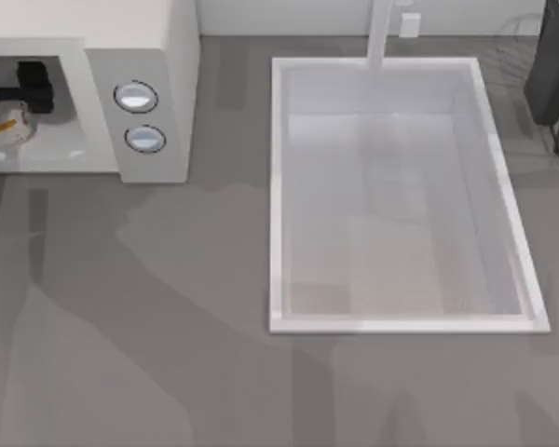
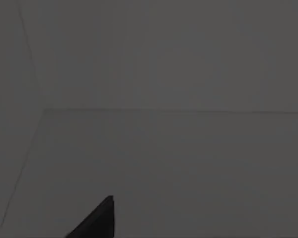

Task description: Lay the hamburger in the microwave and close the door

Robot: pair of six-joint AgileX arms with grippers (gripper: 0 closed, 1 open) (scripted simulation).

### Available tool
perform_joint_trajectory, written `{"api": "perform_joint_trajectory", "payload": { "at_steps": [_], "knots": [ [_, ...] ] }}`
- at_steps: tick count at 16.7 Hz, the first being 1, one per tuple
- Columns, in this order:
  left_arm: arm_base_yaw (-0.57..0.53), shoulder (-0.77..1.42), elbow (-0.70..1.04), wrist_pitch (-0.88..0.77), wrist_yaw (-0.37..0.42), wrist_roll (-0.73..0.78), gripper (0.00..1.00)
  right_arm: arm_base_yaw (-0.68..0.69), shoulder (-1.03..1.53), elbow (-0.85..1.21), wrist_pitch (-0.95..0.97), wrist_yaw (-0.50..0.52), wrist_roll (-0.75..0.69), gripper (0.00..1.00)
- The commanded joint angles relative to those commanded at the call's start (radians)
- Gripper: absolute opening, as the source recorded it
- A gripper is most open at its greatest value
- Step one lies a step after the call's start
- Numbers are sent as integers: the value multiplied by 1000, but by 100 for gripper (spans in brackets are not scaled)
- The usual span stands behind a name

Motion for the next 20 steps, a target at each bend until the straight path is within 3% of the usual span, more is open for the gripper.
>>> {"api": "perform_joint_trajectory", "payload": {
  "at_steps": [4,5,10,20],
  "knots": [
    [0,0,0,0,0,0,100,0,0,0,0,0,0,100],
    [28,-124,-179,68,0,0,100,0,0,0,0,0,0,100],
    [51,-194,-281,140,21,8,100,0,0,0,0,0,0,100],
    [137,-492,-942,425,98,39,100,0,0,0,0,0,0,100]
  ]
}}
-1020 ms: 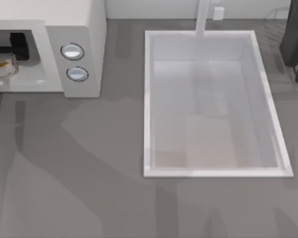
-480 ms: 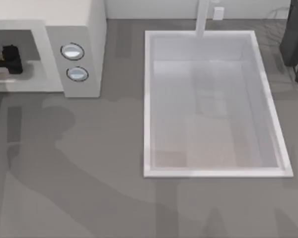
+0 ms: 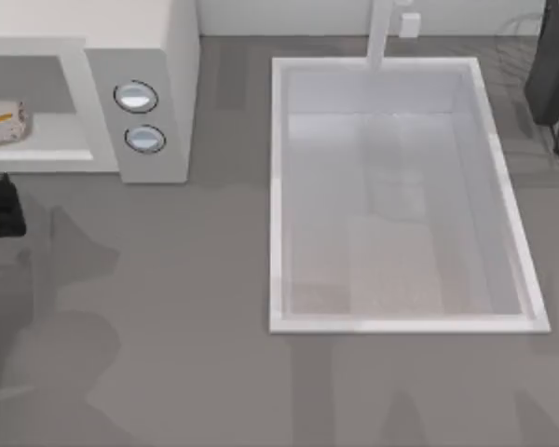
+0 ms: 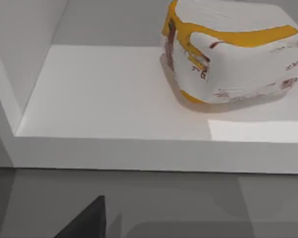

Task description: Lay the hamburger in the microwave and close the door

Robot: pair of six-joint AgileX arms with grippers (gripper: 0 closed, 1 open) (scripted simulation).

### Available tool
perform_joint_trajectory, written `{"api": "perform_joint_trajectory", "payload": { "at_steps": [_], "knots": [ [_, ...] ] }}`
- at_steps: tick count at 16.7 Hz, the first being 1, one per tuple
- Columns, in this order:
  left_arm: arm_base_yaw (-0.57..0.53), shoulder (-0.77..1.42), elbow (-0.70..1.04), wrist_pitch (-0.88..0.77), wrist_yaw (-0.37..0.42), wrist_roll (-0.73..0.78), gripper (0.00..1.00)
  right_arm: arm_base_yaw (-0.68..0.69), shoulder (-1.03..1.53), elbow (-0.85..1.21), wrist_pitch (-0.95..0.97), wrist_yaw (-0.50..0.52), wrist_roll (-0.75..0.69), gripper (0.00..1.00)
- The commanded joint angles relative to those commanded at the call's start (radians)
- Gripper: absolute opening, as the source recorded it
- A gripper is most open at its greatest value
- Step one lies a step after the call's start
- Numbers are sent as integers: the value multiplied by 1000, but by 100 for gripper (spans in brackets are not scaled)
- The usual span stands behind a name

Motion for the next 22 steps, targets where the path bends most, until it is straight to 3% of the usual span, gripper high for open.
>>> {"api": "perform_joint_trajectory", "payload": {
  "at_steps": [4,11,22],
  "knots": [
    [27,-72,-123,77,23,9,100,0,0,0,0,0,0,100],
    [22,-108,-110,40,21,8,100,0,0,0,0,0,0,100],
    [23,-518,1,-507,16,7,100,0,0,0,0,0,0,100]
  ]
}}
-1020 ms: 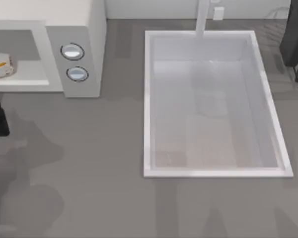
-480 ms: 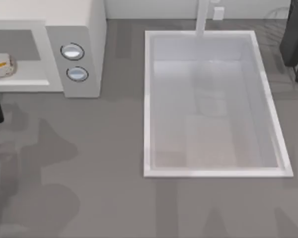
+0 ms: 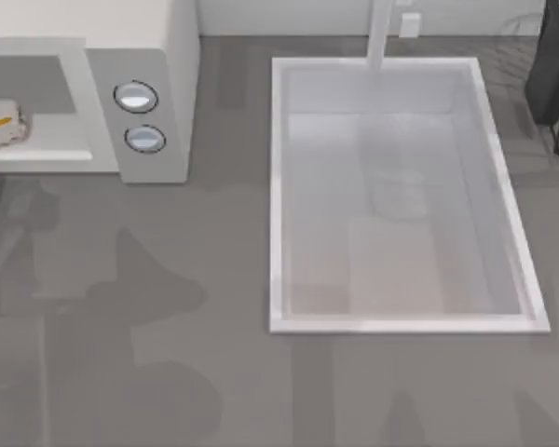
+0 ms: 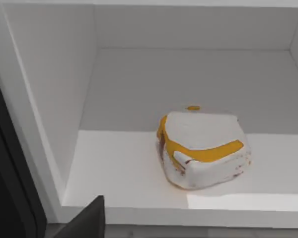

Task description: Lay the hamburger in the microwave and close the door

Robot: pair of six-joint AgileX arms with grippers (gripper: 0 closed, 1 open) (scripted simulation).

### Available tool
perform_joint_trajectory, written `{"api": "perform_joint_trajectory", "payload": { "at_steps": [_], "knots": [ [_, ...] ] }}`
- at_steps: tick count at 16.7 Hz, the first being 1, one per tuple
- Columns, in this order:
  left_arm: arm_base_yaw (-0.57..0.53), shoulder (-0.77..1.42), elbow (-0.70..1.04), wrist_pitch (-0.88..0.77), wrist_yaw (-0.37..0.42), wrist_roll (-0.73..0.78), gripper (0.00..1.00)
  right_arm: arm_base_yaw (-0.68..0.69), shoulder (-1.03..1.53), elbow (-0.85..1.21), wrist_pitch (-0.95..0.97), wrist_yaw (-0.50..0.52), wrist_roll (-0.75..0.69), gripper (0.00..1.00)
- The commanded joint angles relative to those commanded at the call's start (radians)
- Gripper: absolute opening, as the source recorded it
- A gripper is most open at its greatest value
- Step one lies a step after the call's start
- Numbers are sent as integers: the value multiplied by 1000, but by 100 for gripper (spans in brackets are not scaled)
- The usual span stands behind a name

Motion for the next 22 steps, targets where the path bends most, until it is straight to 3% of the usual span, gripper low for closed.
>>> {"api": "perform_joint_trajectory", "payload": {
  "at_steps": [10,22],
  "knots": [
    [-18,-115,-27,-53,-17,-7,100,0,0,0,0,0,0,100],
    [-175,-968,-349,-361,-167,-68,100,0,0,0,0,0,0,100]
  ]
}}
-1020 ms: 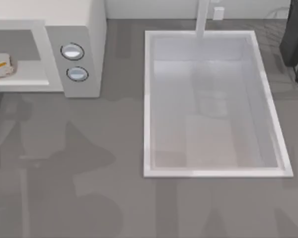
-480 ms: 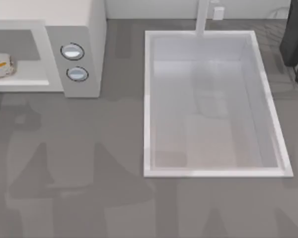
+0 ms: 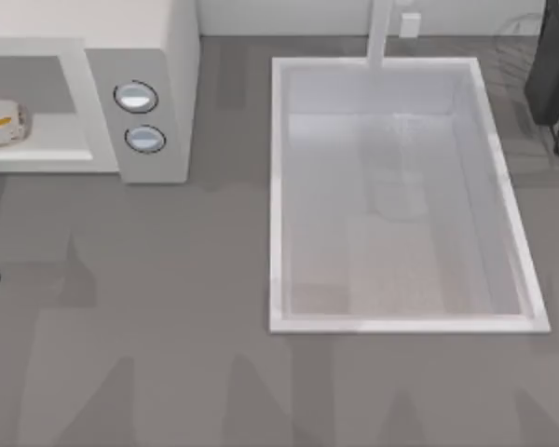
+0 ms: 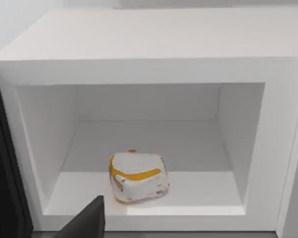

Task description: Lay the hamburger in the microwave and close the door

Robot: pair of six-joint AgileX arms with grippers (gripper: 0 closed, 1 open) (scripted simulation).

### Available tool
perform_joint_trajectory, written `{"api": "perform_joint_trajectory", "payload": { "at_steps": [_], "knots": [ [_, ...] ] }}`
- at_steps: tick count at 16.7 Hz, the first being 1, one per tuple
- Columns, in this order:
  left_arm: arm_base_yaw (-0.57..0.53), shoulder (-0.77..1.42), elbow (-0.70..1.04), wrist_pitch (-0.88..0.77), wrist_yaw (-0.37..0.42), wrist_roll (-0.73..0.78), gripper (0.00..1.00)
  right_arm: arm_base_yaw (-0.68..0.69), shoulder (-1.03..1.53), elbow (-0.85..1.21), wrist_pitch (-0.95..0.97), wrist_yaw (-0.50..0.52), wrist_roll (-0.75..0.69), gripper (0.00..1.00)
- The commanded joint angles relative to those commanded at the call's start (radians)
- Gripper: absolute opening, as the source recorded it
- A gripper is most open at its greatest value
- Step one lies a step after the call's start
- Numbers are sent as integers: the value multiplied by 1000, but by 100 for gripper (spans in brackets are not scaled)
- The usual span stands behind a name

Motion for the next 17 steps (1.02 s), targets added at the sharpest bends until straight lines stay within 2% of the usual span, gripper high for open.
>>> {"api": "perform_joint_trajectory", "payload": {
  "at_steps": [7,14,17],
  "knots": [
    [-81,-429,-168,-161,-80,-31,100,0,0,0,0,0,0,100],
    [-92,-480,-190,-182,-90,-36,100,0,0,0,0,0,0,100],
    [-92,-480,-190,-182,-90,-36,77,0,0,0,0,0,0,100]
  ]
}}
